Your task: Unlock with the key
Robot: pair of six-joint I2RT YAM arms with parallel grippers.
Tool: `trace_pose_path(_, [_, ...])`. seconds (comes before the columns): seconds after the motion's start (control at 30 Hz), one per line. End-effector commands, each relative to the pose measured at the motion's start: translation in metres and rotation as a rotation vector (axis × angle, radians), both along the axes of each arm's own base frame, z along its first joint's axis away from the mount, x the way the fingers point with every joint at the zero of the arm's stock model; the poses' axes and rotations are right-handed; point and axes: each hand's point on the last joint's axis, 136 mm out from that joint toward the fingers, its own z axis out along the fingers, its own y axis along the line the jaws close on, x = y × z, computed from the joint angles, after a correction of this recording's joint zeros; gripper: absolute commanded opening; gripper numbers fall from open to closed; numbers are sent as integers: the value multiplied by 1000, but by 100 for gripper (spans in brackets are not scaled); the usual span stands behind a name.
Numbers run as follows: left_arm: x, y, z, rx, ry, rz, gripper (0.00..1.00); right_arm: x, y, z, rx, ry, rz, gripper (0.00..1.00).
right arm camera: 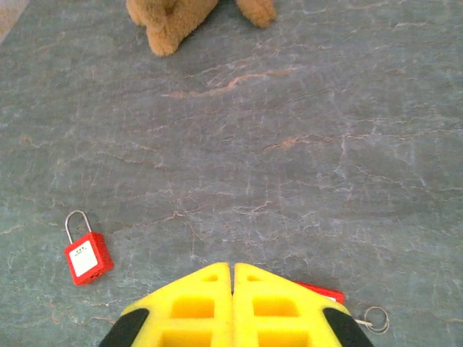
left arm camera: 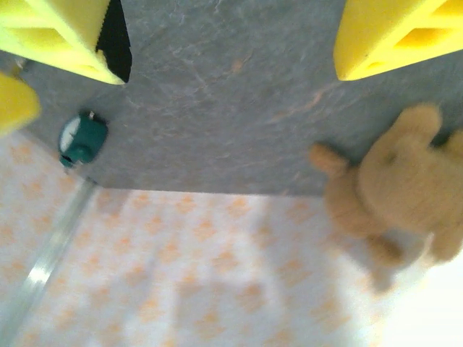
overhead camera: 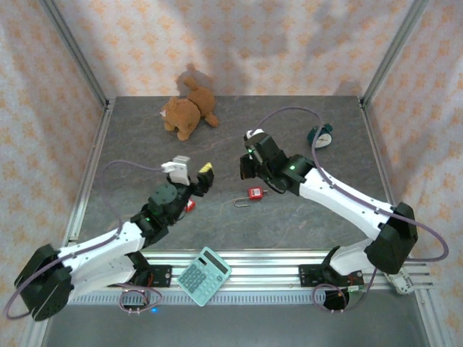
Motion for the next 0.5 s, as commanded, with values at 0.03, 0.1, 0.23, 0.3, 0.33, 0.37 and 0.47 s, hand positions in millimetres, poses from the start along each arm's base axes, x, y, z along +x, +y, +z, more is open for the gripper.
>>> trace_pose_path(0.03, [-19, -48, 37, 135, -327, -157, 80, -2, -18, 22, 16, -28, -56, 2])
trace_pose_path(0.1, [-22, -67, 33, 165, -358, -242, 81, -3, -21, 28, 27, -28, -58, 2])
trace_pose_path(0.23, [-30, -96, 26, 213, -387, -387, 78, -8, -29, 43, 54, -36, -73, 2])
trace_pose_path(0.3, [-31, -104, 25, 248, -406, -418, 77, -10, -34, 50, 73, -47, -84, 2])
trace_pose_path(0.33, [-31, -106, 24, 260, -410, -426, 77, -11, -37, 53, 79, -53, -91, 2])
trace_pose_path(0.37, [-30, -108, 24, 270, -415, -430, 79, -11, -39, 56, 85, -59, -97, 2])
trace_pose_path(0.47, [-29, -111, 26, 261, -437, -432, 80, -12, -46, 61, 103, -64, -123, 2])
